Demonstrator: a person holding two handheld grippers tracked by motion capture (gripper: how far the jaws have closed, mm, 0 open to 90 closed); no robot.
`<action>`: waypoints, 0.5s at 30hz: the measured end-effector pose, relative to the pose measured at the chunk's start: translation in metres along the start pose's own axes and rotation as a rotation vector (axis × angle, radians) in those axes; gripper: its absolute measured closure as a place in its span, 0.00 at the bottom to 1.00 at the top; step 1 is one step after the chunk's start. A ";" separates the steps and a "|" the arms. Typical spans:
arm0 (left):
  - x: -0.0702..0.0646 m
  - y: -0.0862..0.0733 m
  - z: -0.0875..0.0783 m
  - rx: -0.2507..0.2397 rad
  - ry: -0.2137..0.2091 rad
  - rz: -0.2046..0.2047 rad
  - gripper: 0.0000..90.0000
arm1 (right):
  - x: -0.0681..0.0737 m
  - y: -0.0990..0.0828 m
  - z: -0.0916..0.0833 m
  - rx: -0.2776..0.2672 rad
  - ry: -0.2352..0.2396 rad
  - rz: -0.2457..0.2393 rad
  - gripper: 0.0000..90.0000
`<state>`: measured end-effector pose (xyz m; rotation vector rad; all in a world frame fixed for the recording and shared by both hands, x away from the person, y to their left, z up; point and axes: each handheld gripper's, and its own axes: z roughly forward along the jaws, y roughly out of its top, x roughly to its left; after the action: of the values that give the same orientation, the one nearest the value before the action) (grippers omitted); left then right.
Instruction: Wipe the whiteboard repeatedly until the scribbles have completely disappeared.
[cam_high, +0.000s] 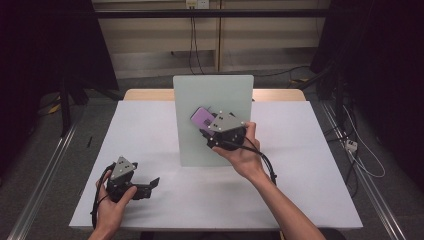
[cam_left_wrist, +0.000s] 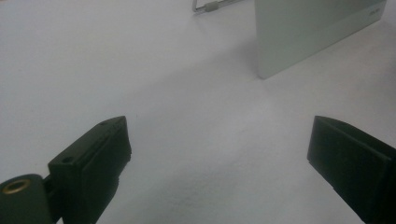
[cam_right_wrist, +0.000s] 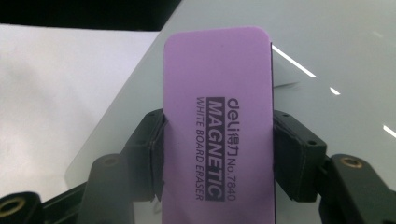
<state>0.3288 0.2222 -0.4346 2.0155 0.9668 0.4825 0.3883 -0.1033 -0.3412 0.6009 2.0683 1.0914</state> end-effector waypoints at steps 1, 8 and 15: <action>0.000 0.000 0.001 0.001 -0.002 0.003 0.07 | -0.003 0.002 -0.001 -0.005 -0.011 0.001 0.46; -0.002 0.000 0.002 0.005 -0.010 0.010 0.07 | -0.027 0.017 -0.014 -0.026 -0.105 0.023 0.46; -0.002 0.000 0.001 0.002 -0.007 0.007 0.07 | -0.023 0.016 -0.012 -0.012 -0.105 0.003 0.46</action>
<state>0.3286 0.2201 -0.4355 2.0219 0.9563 0.4783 0.3952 -0.1164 -0.3144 0.6412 1.9699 1.0511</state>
